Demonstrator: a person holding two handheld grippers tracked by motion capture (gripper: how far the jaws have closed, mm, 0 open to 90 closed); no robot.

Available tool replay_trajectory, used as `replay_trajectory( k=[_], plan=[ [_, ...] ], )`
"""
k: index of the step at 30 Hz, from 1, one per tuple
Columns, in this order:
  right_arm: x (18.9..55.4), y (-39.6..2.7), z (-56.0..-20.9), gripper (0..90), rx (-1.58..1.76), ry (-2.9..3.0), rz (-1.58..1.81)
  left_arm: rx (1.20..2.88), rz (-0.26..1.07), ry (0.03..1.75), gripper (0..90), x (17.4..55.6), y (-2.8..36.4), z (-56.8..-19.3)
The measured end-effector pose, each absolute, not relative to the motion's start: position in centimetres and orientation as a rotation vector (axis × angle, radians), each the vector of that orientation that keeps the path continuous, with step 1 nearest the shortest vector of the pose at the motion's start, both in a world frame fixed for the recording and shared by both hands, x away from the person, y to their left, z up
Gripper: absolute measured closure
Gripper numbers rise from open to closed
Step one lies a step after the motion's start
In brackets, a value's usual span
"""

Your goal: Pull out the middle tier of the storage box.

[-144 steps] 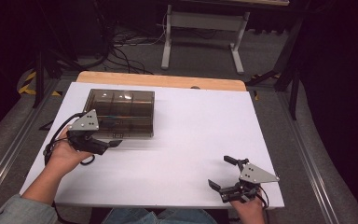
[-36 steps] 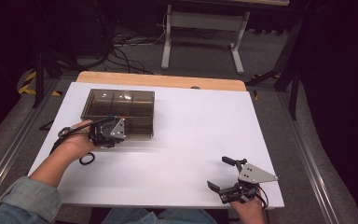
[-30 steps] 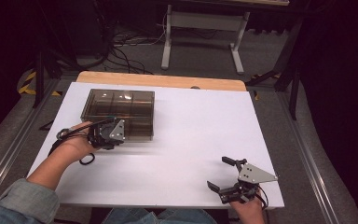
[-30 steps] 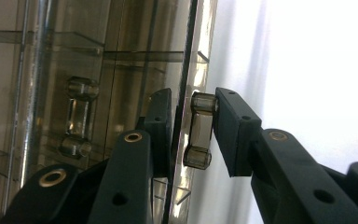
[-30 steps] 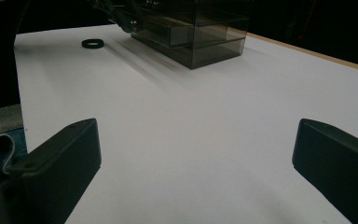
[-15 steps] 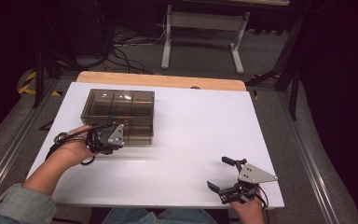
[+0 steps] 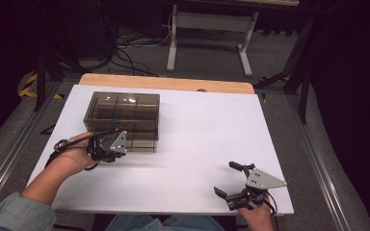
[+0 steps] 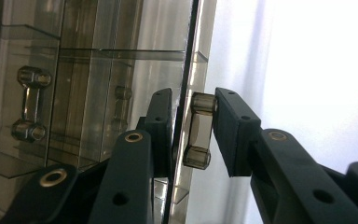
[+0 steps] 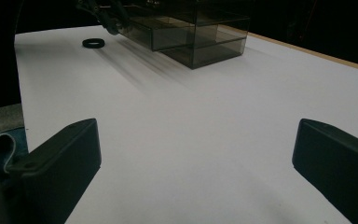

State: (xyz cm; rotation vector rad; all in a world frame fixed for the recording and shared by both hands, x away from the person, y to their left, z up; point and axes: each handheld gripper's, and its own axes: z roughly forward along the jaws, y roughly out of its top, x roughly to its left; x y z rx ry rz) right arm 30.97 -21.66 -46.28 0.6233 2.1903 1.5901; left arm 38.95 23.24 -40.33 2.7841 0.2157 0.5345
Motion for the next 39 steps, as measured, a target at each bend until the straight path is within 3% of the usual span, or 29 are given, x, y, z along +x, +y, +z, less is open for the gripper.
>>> replay_trajectory(
  k=[30,34,39],
  plan=[
    [30.99,-21.59,-46.29,1.6,0.625,2.193,1.591,2.797,0.483,0.234,69.1,39.01,23.21,-40.88],
    [31.0,-21.59,-46.29,1.6,0.623,2.191,1.591,2.781,0.462,0.251,65.7,38.97,23.37,-40.89],
    [31.0,-21.58,-46.29,1.6,0.623,2.192,1.591,2.713,0.446,0.32,53.5,38.81,23.92,-40.39]
  ],
)
